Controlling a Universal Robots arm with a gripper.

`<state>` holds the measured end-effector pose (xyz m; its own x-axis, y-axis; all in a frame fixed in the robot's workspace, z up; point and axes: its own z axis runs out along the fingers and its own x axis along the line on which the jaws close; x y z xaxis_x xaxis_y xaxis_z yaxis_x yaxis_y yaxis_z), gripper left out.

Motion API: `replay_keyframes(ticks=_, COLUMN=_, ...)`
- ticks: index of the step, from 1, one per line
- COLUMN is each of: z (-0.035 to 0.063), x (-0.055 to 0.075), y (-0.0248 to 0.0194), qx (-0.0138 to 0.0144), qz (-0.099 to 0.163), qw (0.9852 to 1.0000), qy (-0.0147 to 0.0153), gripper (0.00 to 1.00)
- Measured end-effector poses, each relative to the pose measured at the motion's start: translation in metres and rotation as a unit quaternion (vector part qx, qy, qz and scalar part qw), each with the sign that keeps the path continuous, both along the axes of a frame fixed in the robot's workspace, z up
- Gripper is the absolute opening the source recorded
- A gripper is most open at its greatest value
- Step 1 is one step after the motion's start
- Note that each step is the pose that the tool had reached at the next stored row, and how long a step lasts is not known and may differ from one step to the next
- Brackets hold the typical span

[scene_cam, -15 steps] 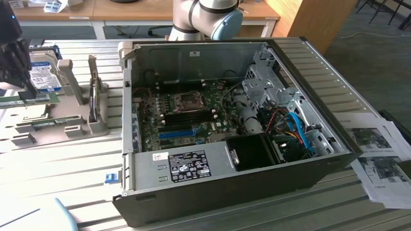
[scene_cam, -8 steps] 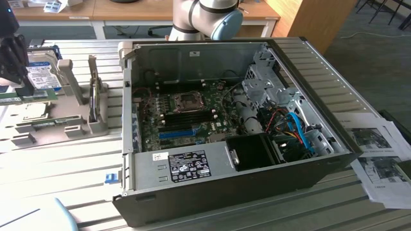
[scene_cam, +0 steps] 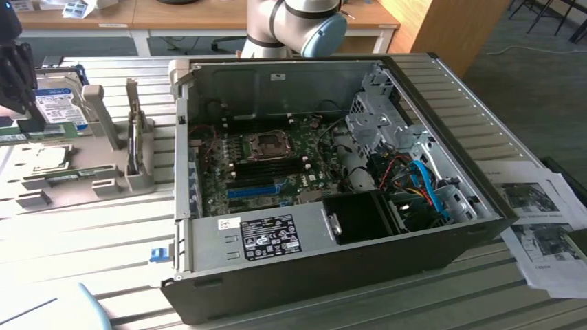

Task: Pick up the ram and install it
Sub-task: 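Pick up the ram and move it above insertion slot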

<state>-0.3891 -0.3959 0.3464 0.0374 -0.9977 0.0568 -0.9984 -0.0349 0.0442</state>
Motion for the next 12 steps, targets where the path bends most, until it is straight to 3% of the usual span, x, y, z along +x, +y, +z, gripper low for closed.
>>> replay_keyframes(ticks=12, z=0.0151, x=0.0, y=0.0, qx=-0.0027, qz=0.0, qw=1.0, qy=0.0, gripper=0.11)
